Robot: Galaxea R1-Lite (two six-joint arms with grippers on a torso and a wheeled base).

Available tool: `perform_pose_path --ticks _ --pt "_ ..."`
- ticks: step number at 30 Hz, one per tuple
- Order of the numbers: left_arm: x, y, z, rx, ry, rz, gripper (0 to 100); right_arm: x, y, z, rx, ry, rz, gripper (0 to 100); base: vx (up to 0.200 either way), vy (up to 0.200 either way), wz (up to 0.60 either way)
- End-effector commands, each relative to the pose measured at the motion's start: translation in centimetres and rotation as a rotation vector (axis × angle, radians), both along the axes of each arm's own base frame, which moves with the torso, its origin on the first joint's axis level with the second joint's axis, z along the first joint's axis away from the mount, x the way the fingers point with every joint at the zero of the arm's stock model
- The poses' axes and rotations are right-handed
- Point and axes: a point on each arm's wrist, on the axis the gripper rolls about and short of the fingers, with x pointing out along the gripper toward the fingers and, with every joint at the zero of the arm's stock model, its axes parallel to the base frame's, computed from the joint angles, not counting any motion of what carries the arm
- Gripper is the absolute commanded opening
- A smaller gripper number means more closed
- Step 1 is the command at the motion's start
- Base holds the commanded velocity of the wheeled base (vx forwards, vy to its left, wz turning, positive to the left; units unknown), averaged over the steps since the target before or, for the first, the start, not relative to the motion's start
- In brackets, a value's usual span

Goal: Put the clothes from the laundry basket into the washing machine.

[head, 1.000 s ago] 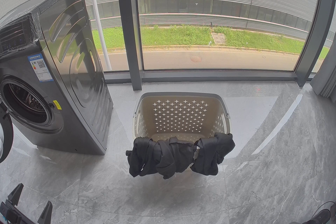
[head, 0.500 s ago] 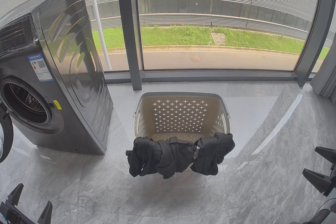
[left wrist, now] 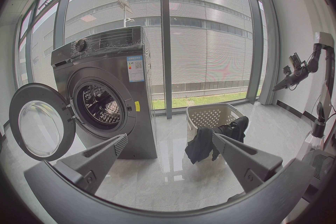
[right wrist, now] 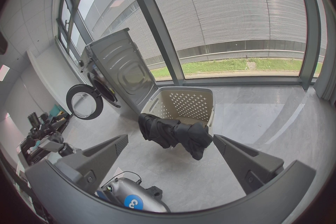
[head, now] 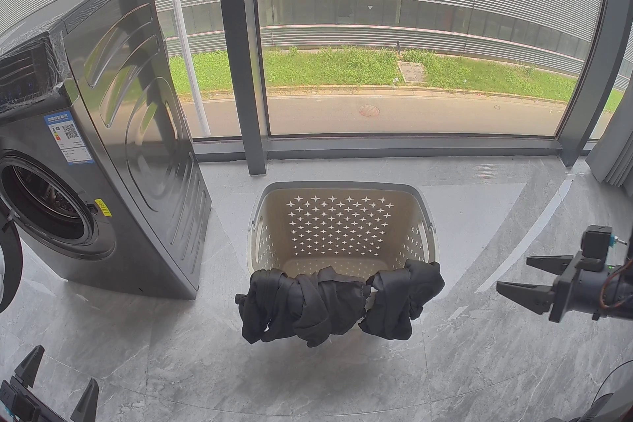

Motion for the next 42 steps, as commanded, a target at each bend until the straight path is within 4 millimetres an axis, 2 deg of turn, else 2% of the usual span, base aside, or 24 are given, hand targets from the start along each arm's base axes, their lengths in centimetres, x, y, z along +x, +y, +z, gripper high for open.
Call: perform_pose_path --ticks 1,7,17,24,35,42 --pt "0.0 0.0 -0.5 0.0 -0.001 0.001 100 3.8 2.7 -2.8 -0.045 0.111 0.007 100 0.0 0.0 0.0" --pt "0.0 0.0 -0.5 0.0 0.001 0.001 100 6.3 5.3 -4.0 -0.099 0.138 -0.054 100 0.0 0.0 0.0" --pt "0.0 0.0 -0.5 0.0 0.001 0.001 100 9.5 7.6 -5.1 -0.138 0.124 -0.089 100 0.0 0.0 0.0" --pt "0.0 0.0 -0.5 0.0 0.001 -0.001 100 12.0 9.5 -7.2 -0.152 0.1 -0.086 100 0.0 0.0 0.0" --pt "0.0 0.0 -0.5 -0.007 0.0 0.0 100 13.8 11.3 -11.2 -0.234 0.162 -0.117 100 0.0 0.0 0.0" --pt "0.0 0.0 -0.5 -0.006 0.0 0.0 100 14.8 12.2 -12.9 -0.268 0.16 -0.148 100 0.0 0.0 0.0"
